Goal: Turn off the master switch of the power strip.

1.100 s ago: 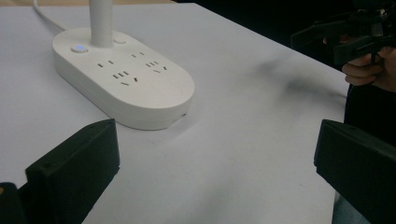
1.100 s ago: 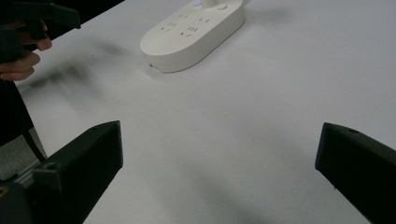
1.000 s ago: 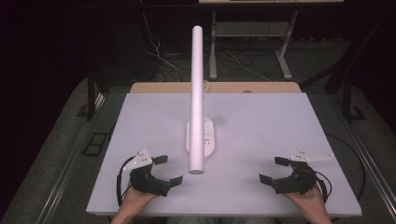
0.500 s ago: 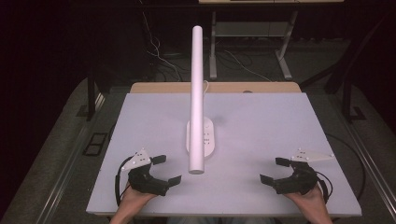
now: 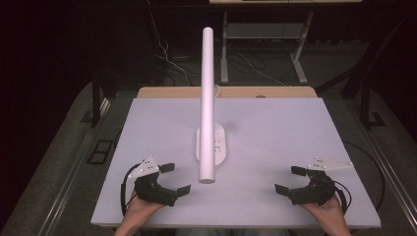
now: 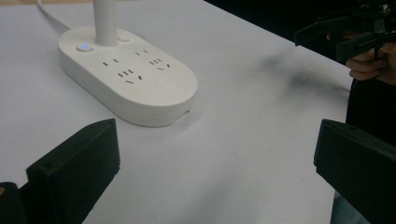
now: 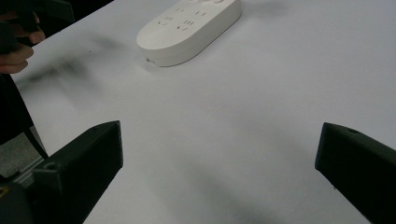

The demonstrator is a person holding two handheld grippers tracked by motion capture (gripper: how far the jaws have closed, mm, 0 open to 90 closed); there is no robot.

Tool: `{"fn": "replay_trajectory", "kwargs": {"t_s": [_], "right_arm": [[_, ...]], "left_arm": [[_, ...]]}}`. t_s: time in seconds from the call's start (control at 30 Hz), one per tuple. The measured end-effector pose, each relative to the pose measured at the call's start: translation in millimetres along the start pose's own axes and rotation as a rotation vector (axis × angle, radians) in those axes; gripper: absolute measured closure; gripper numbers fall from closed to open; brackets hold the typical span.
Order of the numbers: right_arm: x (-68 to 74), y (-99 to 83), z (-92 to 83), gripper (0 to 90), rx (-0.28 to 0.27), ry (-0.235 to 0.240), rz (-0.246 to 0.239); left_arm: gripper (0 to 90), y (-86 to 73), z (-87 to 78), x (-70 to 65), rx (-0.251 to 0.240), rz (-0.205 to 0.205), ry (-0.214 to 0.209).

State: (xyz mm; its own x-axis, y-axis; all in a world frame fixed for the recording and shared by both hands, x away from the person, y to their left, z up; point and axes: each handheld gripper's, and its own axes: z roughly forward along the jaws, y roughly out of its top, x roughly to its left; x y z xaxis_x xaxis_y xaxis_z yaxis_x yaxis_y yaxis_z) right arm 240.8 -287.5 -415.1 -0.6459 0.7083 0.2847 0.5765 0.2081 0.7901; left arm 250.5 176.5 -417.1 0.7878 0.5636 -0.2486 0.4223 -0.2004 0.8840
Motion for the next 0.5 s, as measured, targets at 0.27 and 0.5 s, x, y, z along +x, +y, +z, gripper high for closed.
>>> {"fn": "replay_trajectory", "kwargs": {"t_s": [0.27, 0.5], "right_arm": [[0.2, -0.5, -0.1, 0.2, 0.001, -0.005, -0.002], [-0.5, -1.1, -1.3, 0.2, 0.000, -0.008, -0.005]], "left_arm": [[0.0, 8.0, -0.6, 0.0, 0.018, -0.005, -0.009], [0.0, 18.4, -6.0, 3.0, 0.020, 0.015, -0.005]]}}
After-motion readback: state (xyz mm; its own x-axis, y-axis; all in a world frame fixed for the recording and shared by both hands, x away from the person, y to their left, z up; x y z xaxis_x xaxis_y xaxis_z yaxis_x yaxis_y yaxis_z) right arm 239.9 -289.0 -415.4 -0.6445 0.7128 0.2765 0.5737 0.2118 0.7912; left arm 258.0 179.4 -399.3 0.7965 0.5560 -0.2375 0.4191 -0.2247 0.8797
